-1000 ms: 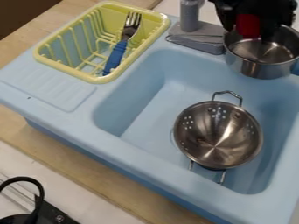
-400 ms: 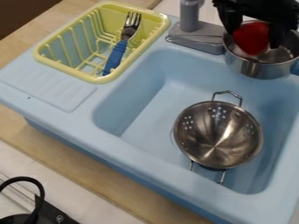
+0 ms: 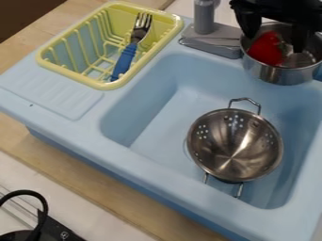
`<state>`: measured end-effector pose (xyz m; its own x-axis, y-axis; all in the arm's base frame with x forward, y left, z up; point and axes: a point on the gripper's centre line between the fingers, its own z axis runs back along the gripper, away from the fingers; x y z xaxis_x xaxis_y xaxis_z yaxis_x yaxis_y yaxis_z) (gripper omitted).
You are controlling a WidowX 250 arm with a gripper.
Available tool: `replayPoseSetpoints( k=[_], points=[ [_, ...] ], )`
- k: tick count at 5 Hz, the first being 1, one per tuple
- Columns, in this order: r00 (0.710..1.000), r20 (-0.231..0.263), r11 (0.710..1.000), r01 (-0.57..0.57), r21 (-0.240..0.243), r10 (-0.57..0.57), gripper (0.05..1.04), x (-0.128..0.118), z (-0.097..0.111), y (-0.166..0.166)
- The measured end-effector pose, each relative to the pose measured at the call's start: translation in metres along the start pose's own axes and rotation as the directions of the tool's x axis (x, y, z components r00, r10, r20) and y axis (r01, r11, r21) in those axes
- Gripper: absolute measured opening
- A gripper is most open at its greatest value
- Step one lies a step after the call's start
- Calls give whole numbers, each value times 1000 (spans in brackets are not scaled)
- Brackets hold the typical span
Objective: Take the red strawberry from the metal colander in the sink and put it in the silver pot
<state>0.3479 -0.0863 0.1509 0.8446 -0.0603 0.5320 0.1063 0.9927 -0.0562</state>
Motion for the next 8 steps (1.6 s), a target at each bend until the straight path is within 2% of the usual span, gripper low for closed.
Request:
replayPoseSetpoints(
  k=[1, 2, 3, 4, 5, 6, 7, 8],
  points=[
    [1000, 4, 1000, 0, 7, 0, 1001, 0, 0, -2],
    [1000, 28, 1000, 0, 15, 0, 1001, 3, 9, -2],
    [998, 57, 1000, -22, 22, 20, 1001, 6, 23, -2],
    [997, 60, 998, -45, 40, 42, 1001, 1, 40, -2],
    [996, -15, 994, -87, 64, 89, 1001, -13, 53, 6],
    [987, -14, 984, -155, 84, 157, 1001, -38, 78, 20],
    [975, -24, 966, -217, 143, 223, 1001, -66, 85, 45],
    [952, -50, 936, -285, 208, 302, 1001, -86, 80, 76]
  ],
)
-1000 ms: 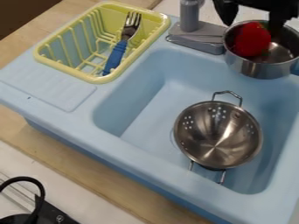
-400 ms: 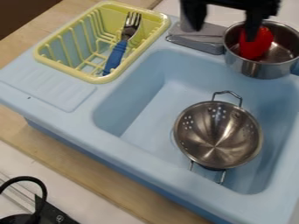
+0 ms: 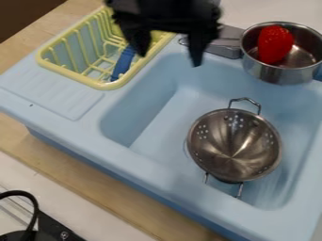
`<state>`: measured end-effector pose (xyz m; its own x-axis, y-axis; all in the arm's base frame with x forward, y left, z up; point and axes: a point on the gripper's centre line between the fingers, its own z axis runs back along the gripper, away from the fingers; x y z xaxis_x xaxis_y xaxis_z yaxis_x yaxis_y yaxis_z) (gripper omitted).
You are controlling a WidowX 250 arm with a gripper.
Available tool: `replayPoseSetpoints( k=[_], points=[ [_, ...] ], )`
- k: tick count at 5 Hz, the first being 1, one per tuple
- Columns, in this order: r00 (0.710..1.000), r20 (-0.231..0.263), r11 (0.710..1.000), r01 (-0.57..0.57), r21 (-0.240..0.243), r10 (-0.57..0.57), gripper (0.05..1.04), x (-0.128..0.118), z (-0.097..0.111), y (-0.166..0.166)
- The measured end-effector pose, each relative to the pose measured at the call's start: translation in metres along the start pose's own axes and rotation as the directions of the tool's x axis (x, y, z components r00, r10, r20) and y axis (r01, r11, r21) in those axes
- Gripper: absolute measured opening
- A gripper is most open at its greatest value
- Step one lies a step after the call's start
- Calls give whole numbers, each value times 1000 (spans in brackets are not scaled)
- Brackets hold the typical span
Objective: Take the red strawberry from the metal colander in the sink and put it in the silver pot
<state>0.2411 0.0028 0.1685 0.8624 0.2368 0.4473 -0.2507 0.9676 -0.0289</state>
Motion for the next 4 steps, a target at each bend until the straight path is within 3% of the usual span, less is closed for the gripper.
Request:
replayPoseSetpoints(
  k=[1, 2, 3, 4],
  points=[
    [995, -5, 994, -102, 39, 103, 1001, -3, -5, 36],
    [971, -18, 961, -232, 151, 238, 1001, -7, -5, 64],
    [922, -2, 892, -373, 257, 386, 1001, -9, 1, 87],
    [839, 11, 787, -515, 339, 544, 1001, -16, 1, 111]
  ],
)
